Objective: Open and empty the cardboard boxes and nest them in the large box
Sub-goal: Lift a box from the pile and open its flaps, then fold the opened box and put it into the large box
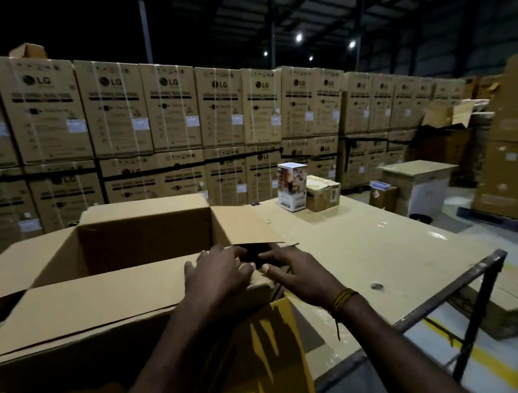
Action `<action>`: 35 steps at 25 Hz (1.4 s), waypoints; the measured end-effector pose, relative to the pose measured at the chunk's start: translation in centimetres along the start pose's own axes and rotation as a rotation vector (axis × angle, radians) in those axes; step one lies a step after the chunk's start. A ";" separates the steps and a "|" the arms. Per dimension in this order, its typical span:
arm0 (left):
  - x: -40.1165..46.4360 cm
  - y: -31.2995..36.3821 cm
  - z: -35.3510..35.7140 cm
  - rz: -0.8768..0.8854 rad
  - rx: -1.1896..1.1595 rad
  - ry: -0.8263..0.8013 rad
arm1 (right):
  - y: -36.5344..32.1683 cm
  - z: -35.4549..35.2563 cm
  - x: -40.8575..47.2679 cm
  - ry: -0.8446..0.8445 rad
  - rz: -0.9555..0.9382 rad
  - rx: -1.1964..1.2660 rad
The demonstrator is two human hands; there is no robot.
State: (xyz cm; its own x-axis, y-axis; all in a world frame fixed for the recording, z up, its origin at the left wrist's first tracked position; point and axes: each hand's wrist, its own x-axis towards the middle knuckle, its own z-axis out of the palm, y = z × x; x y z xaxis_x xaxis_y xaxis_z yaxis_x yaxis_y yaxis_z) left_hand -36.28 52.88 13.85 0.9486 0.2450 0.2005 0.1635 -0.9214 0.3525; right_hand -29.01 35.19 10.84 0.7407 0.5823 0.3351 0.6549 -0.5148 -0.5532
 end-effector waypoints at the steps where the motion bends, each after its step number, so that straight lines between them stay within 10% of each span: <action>1: 0.2 1.7 0.7 0.018 -0.043 0.028 | 1.5 -0.9 -0.5 0.020 -0.006 -0.012; 9: 3.3 17.0 12.2 0.178 -0.269 0.108 | 18.3 -8.4 -6.8 0.002 0.134 -0.137; 20: 6.8 27.0 34.1 0.066 -0.204 -0.267 | 36.4 -10.5 -13.1 -0.118 0.379 -0.138; 35: 32.1 33.1 48.9 0.033 -0.120 -0.376 | 58.5 -10.9 4.8 -0.337 0.482 -0.365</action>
State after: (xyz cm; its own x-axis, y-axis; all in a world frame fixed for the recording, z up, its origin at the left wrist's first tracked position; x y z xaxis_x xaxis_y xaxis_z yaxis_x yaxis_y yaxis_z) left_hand 12.82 15.52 -12.76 0.9896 0.0680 -0.1271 0.1196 -0.8797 0.4602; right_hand 14.46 1.05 -11.61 0.9136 0.3684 -0.1722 0.3162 -0.9098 -0.2689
